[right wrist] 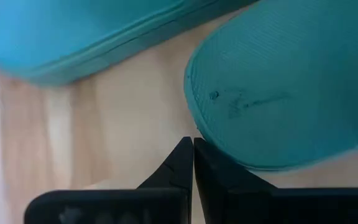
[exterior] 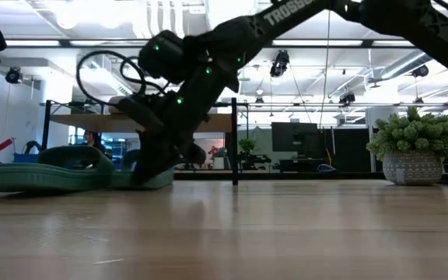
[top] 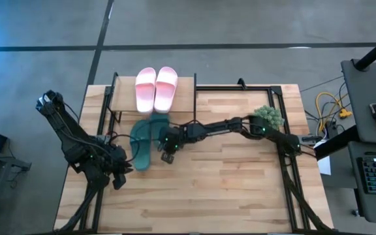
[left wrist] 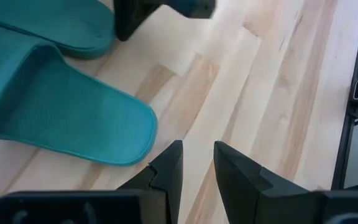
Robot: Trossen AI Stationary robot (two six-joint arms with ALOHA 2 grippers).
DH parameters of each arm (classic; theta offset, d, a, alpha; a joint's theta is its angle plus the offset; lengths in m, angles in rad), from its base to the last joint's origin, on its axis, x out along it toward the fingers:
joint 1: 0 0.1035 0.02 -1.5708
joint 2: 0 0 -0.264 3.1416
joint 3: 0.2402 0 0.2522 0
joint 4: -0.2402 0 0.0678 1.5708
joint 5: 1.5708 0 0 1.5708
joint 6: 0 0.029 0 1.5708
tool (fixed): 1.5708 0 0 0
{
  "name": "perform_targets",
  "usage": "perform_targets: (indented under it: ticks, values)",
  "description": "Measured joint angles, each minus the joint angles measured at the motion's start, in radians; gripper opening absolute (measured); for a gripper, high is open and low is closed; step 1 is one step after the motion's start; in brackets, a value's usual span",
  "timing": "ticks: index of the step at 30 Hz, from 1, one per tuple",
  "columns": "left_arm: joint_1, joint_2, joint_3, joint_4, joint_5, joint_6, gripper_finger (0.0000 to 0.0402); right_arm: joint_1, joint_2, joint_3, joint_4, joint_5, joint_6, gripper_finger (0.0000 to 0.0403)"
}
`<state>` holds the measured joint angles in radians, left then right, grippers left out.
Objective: Pick and place slides into the shelf
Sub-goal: Put the right green slipper under the shelf
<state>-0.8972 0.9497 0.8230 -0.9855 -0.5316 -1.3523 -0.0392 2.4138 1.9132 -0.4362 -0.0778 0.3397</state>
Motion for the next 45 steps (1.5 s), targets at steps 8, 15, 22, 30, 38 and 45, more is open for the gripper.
perform_targets:
  ticks: [8, 15, 22, 30, 38, 45]
  values:
    - [0.000, 0.000, -0.014, -0.001, -0.002, -0.023, 0.0076, -0.027, 0.001, 0.034, -0.009, -0.035, 0.000, 0.0009]
    - [0.000, 0.033, -0.067, -0.026, -0.028, -0.137, 0.0076, 0.028, -0.054, 0.105, -0.061, -0.052, -0.001, 0.0009]
    - [0.000, 0.140, -0.086, 0.082, 0.040, -0.091, 0.0076, 0.077, -0.156, 0.114, -0.225, 0.062, -0.059, 0.0008]
    - [0.000, 0.269, -0.087, 0.303, 0.110, 0.057, 0.0076, 0.110, -0.284, 0.102, -0.357, 0.198, -0.063, 0.0009]
    - [0.015, 0.422, -0.107, 0.297, 0.099, 0.044, 0.0062, 0.144, -0.333, 0.096, -0.369, 0.290, -0.016, 0.0008]
    - [0.057, 0.490, -0.134, 0.289, 0.020, -0.003, 0.0011, 0.164, -0.334, 0.074, -0.378, 0.318, 0.001, 0.0009]
